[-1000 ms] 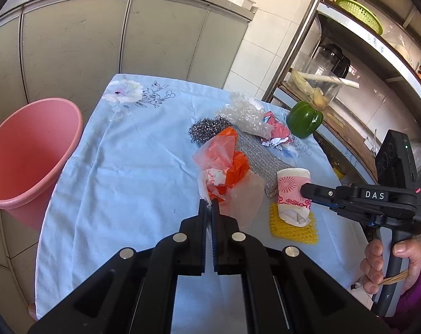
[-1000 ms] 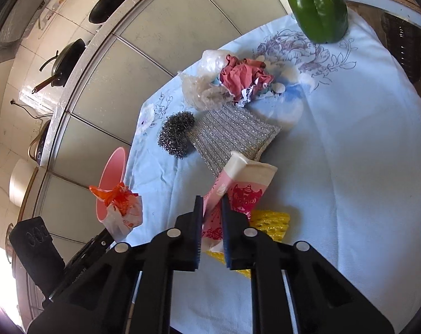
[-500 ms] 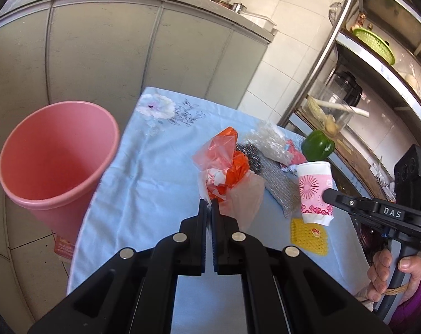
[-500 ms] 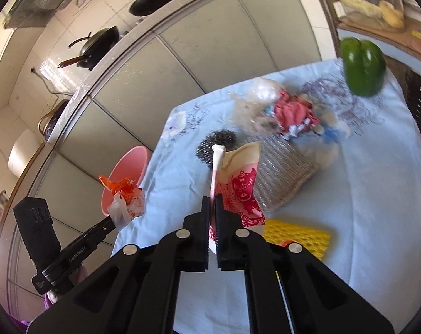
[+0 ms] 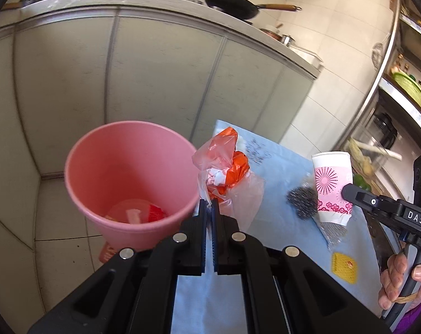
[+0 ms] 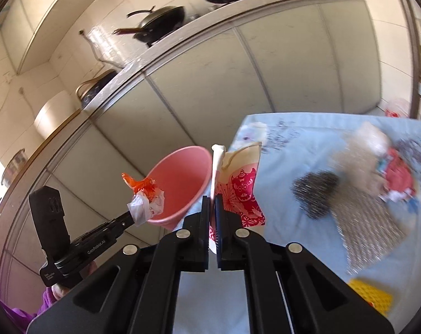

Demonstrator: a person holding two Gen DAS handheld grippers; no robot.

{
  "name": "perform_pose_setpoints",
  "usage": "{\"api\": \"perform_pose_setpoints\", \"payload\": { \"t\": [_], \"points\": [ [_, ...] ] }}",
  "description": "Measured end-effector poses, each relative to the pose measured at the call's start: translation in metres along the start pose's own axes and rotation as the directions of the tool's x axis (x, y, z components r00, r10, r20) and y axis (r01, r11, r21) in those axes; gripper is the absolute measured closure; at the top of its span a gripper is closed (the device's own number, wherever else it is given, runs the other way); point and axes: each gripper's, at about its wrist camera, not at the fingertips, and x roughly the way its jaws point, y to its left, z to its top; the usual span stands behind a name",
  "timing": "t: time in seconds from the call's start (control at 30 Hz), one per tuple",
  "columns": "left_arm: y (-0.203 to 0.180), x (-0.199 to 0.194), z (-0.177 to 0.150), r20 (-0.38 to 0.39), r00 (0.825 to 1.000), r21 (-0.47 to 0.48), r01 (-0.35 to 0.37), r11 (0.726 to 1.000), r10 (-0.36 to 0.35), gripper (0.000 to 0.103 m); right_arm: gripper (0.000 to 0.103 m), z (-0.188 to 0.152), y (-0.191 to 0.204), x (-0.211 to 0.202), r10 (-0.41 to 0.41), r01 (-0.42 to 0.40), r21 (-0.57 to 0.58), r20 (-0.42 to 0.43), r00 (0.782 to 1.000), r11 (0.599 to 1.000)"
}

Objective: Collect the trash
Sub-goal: 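Carry bag and cup over the pink bin and open both tools to drop them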

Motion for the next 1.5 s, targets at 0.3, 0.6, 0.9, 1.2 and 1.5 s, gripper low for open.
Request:
{"api": "perform_pose_setpoints", "payload": {
  "t": [0.3, 0.6, 0.9, 1.2, 1.5],
  "points": [
    [0.048, -0.005, 0.011, 0.023, 0.995, -0.076, -0.099, 0.992, 0.101, 0.100, 0.099, 0.020, 0.048, 0.061, 0.090, -0.096, -0.096, -0.066, 0.994, 0.991],
    [0.070, 0.012, 0.011, -0.012, 0.987, -0.098, -0.162, 0.982, 0.161, 0.100, 0.099, 0.026, 0.074, 0.121, 0.112, -0.131, -0.136, -0.141, 0.984, 0.982],
    [0.085, 0.034, 0.008, -0.064, 0.980, -0.115, -0.197, 0.974, 0.191, 0.100, 0.099, 0.016, 0.071, 0.162, 0.100, -0.130, -0.132, -0.211, 0.972, 0.983],
    [0.084, 0.039, 0.009, -0.057, 0.976, -0.107, -0.217, 0.970, 0.212, 0.086, 0.099, 0.013, 0.071, 0.173, 0.096, -0.130, -0.141, -0.228, 0.969, 0.982],
    [0.082, 0.030, 0.010, -0.036, 0.977, -0.119, -0.213, 0.970, 0.210, 0.075, 0.077, 0.010, 0.073, 0.163, 0.099, -0.136, -0.171, -0.206, 0.973, 0.976]
  ]
}}
